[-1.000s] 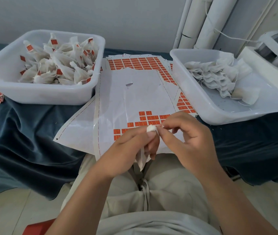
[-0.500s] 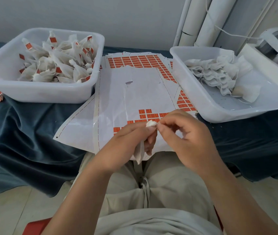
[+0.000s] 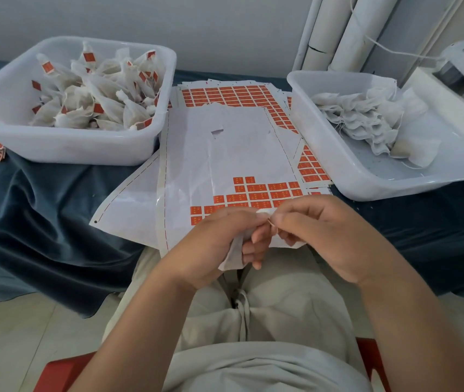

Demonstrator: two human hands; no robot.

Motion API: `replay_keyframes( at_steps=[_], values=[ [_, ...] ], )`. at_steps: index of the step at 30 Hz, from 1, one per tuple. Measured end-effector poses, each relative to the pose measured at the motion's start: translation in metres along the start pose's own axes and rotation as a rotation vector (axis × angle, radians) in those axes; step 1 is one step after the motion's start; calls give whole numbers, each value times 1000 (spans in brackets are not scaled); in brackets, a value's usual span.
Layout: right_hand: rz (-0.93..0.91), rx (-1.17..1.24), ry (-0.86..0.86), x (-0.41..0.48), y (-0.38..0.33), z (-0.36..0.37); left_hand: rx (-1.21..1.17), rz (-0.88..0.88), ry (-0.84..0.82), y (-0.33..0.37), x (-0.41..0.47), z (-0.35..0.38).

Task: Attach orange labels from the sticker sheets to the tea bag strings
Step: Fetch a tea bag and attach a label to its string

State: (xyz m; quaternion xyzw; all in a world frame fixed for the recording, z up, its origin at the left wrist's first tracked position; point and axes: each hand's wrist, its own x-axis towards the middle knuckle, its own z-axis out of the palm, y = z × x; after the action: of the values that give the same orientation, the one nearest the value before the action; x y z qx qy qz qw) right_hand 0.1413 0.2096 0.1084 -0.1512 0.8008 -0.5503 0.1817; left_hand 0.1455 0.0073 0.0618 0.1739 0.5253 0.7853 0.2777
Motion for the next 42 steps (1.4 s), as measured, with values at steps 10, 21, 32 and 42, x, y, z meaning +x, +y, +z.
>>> replay_keyframes(
  at_steps=[10, 21, 32, 42],
  values=[
    [-411, -550, 335, -8, -8, 4, -126, -47, -40, -1, 3, 1],
    [-675, -880, 435, -1, -3, 10, -127, -35, 49, 2, 4, -2],
    [-44, -529, 187, -2, -2, 8, 474, 37, 409, -4, 7, 11],
    [88, 155, -49, 1, 4, -5, 421, 184, 580, -6, 11, 14]
  ],
)
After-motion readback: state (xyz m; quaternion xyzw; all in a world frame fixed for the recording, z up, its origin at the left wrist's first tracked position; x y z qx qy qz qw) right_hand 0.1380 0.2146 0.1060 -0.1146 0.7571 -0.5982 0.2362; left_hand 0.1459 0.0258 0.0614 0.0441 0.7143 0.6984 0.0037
